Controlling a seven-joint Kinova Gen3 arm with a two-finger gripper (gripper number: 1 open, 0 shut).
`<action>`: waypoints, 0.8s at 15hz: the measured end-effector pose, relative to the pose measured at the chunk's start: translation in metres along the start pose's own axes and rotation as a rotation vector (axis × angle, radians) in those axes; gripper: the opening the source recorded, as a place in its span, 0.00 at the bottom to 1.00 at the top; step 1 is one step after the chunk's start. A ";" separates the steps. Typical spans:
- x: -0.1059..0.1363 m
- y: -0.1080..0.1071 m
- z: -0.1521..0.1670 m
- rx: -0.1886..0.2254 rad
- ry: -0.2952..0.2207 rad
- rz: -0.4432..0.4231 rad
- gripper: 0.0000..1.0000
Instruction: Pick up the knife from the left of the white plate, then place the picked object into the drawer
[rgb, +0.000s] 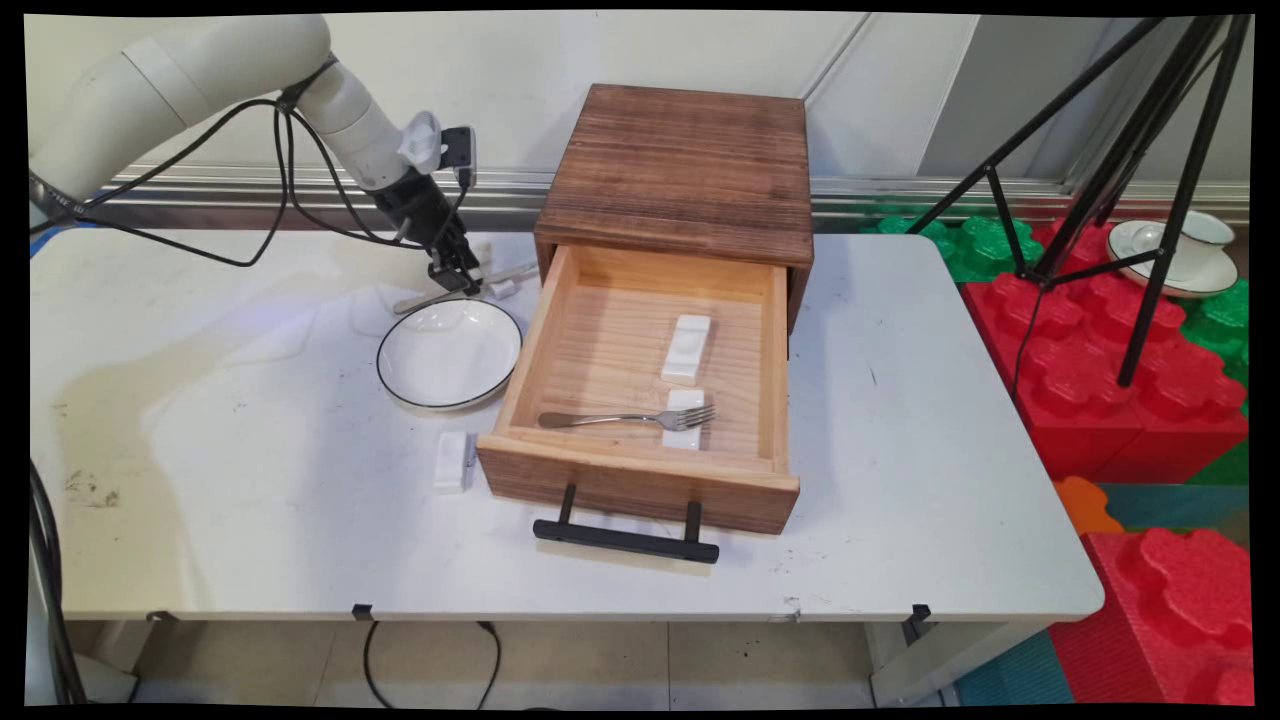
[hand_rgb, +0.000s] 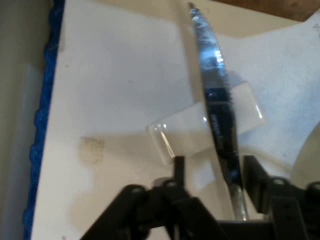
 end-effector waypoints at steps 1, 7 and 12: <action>-0.001 0.001 0.001 -0.003 0.000 -0.002 0.00; -0.001 0.004 0.001 -0.017 -0.003 -0.013 0.00; -0.003 0.006 -0.001 -0.020 -0.004 -0.024 0.00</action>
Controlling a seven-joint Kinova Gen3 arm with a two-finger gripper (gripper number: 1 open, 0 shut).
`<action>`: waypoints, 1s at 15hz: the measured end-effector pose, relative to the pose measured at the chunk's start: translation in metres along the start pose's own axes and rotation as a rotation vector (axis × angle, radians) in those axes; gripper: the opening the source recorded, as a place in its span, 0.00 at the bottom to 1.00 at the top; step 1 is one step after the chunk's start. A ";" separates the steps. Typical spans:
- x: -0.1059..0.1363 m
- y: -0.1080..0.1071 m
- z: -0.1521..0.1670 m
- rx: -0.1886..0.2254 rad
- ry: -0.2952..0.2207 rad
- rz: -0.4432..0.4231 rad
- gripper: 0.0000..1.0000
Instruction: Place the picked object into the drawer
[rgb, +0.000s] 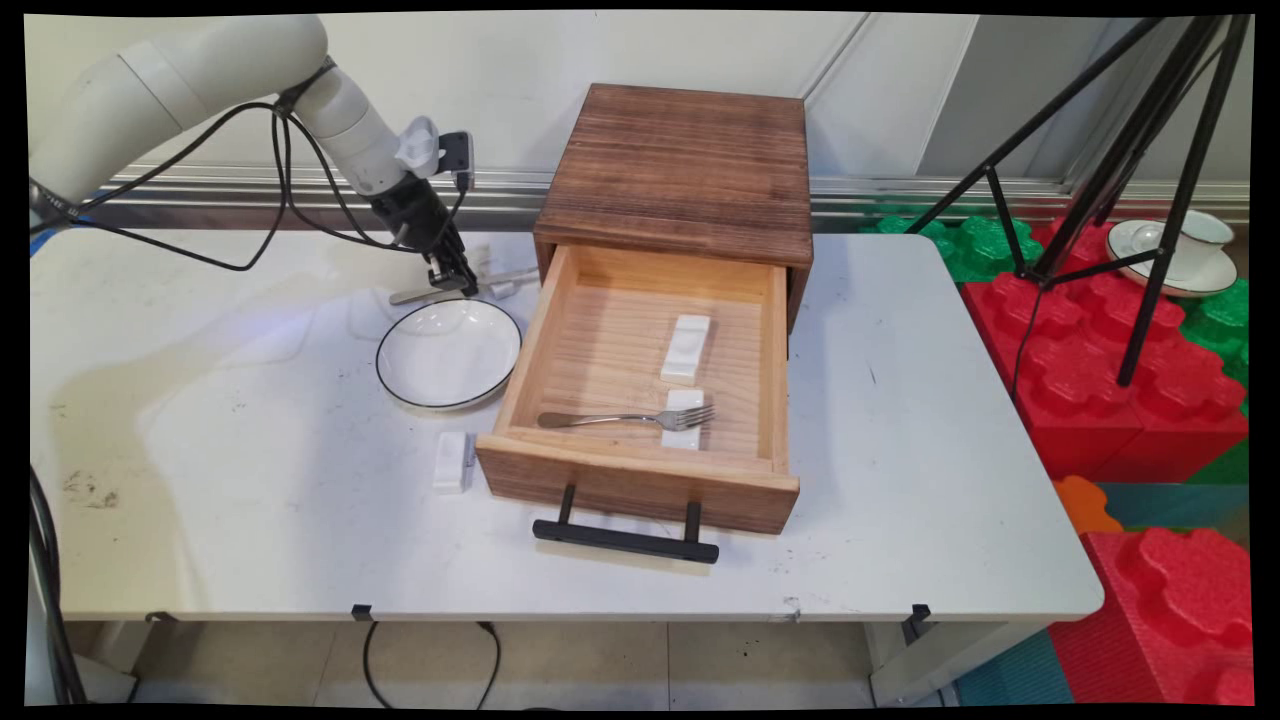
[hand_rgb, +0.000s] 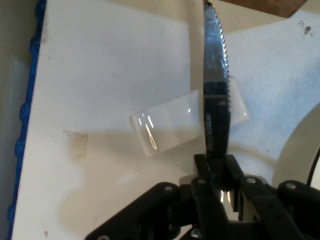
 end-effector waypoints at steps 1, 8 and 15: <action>0.000 0.000 -0.001 0.000 0.000 0.000 0.00; -0.001 0.005 -0.018 0.001 0.013 0.014 0.00; -0.013 0.013 -0.059 -0.002 0.018 0.070 0.00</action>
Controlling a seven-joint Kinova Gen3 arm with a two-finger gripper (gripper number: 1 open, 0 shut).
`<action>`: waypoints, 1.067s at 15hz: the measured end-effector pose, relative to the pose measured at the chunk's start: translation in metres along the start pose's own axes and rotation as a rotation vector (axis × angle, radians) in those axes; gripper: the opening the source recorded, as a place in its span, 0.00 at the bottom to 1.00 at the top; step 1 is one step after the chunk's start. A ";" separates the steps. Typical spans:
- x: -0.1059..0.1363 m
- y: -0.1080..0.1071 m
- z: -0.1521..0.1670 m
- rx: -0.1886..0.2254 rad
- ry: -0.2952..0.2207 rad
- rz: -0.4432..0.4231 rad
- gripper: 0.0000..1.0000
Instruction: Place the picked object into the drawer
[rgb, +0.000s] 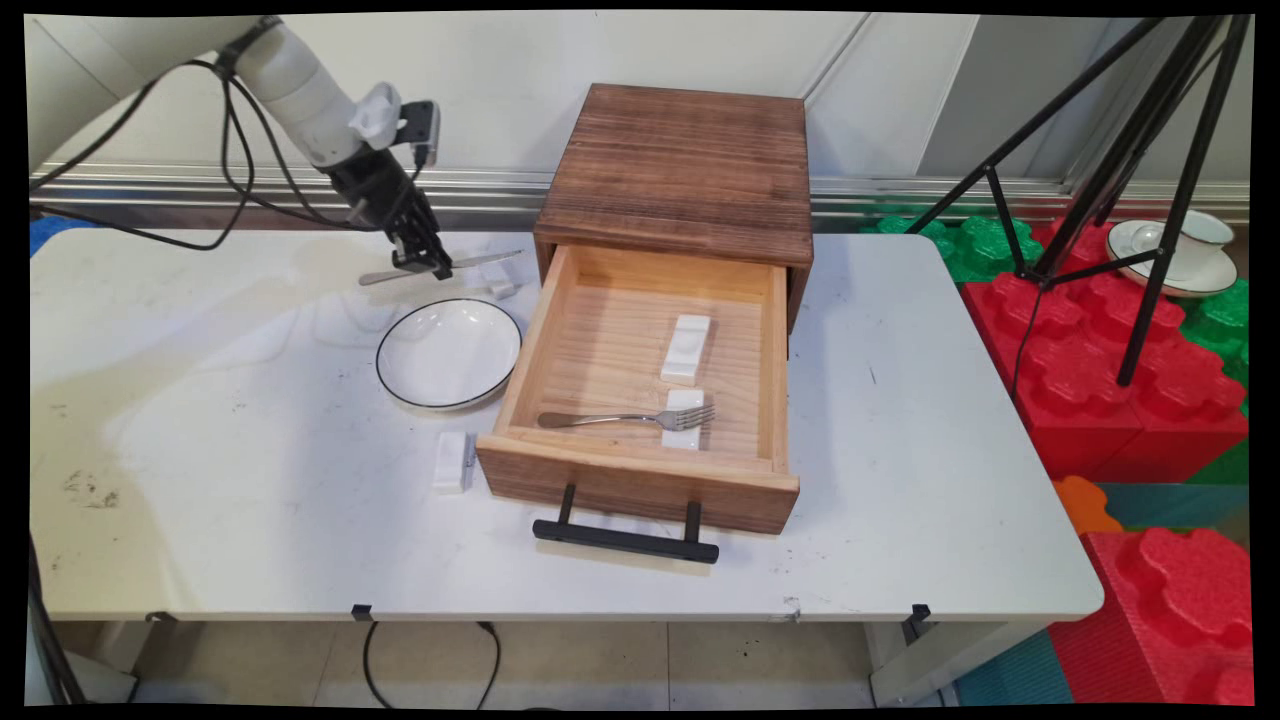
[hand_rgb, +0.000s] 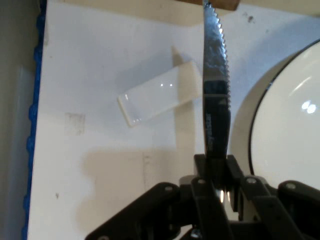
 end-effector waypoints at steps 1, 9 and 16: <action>-0.002 0.001 -0.006 -0.002 0.002 0.007 0.00; -0.011 0.014 -0.052 -0.029 0.032 0.055 0.00; -0.008 0.031 -0.100 -0.069 0.107 0.085 0.00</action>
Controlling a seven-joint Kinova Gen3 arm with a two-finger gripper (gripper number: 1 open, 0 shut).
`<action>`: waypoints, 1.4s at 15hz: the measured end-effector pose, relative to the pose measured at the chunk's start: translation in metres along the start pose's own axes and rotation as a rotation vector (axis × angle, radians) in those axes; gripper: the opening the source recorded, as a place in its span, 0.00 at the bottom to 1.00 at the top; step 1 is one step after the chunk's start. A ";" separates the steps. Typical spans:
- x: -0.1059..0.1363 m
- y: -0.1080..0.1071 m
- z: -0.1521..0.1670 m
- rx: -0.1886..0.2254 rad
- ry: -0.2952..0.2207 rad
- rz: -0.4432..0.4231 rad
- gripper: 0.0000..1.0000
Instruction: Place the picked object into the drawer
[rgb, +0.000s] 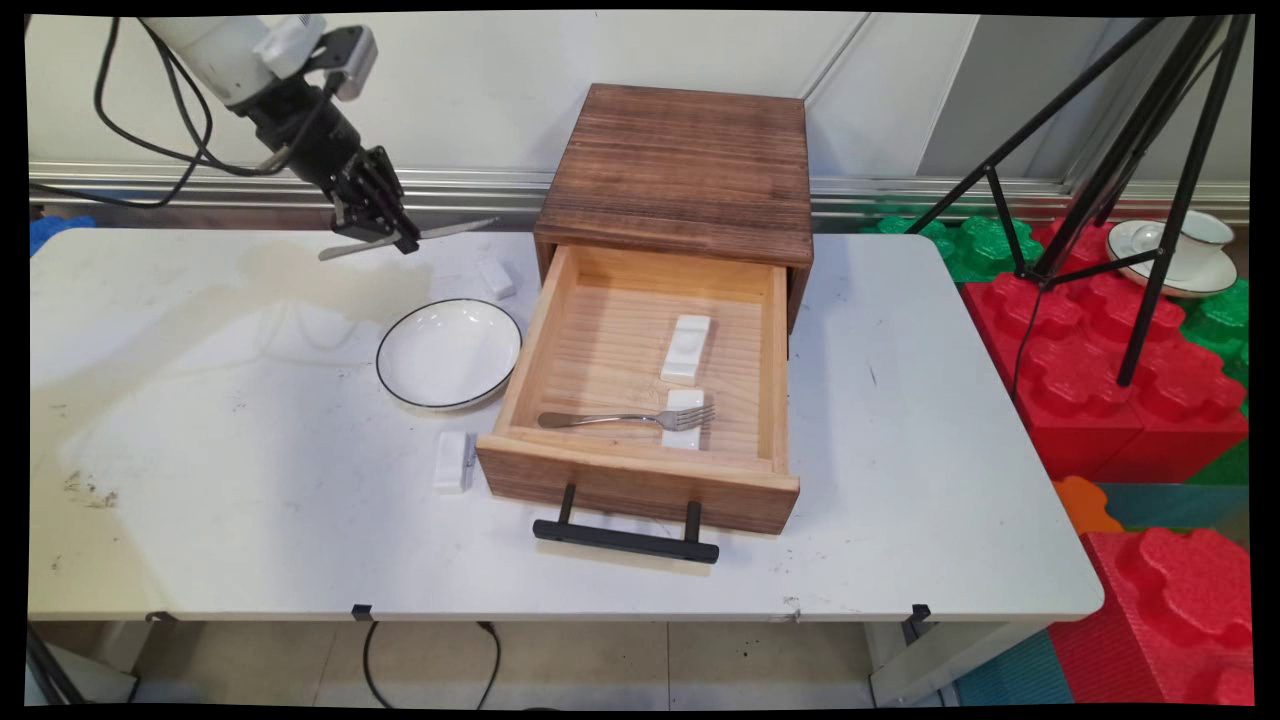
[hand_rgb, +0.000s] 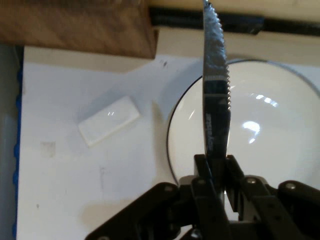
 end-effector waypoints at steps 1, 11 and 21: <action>0.002 0.002 -0.003 -0.004 0.009 0.001 0.00; 0.043 0.033 -0.033 -0.059 0.147 0.044 0.00; 0.106 0.061 -0.018 -0.084 0.221 0.103 0.00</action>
